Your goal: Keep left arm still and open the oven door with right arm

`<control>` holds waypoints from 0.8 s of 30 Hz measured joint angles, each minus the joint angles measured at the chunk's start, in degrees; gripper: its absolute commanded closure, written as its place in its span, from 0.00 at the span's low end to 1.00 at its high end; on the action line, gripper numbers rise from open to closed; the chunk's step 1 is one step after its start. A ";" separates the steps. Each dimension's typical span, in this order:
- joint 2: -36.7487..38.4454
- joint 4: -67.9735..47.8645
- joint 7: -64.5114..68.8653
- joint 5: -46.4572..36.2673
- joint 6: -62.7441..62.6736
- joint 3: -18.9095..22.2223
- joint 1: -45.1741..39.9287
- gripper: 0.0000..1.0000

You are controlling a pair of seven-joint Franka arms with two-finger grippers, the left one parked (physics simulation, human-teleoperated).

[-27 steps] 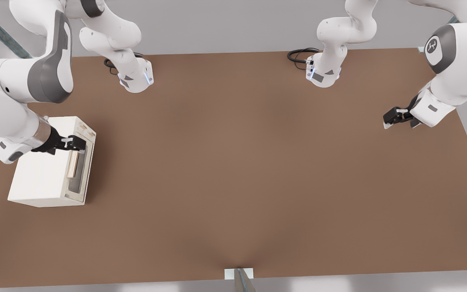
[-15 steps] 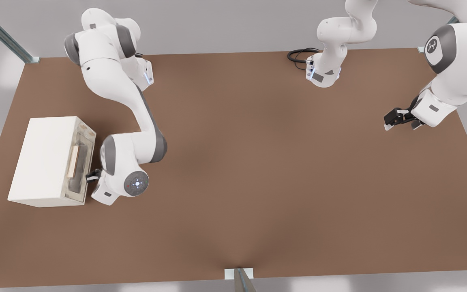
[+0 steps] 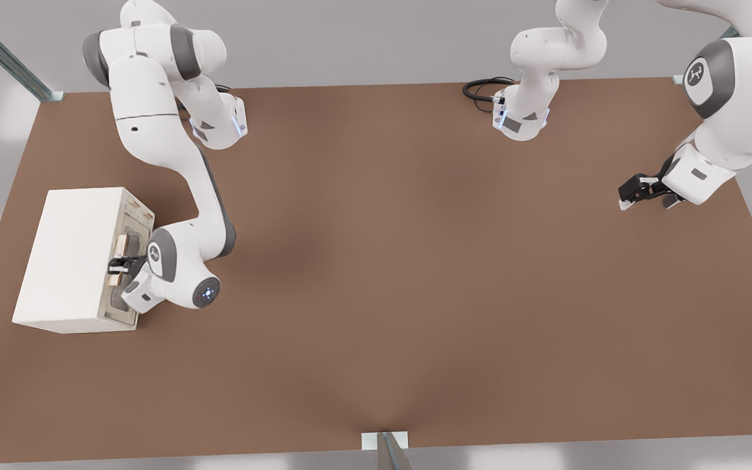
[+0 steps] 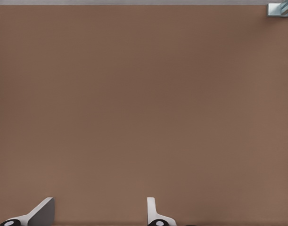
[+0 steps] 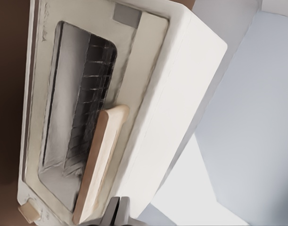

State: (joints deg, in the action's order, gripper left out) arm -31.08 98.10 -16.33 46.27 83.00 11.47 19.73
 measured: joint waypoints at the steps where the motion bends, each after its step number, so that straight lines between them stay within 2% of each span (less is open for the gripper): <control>1: 0.26 1.47 -1.20 0.13 0.92 0.01 -0.47 1.00; 19: 0.89 7.40 -14.62 3.28 4.32 0.95 -0.50 1.00; 24: 0.89 6.45 -17.22 0.95 4.93 -0.68 1.37 1.00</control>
State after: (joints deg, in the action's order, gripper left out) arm -30.19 104.55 -33.55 47.23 87.93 10.79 21.10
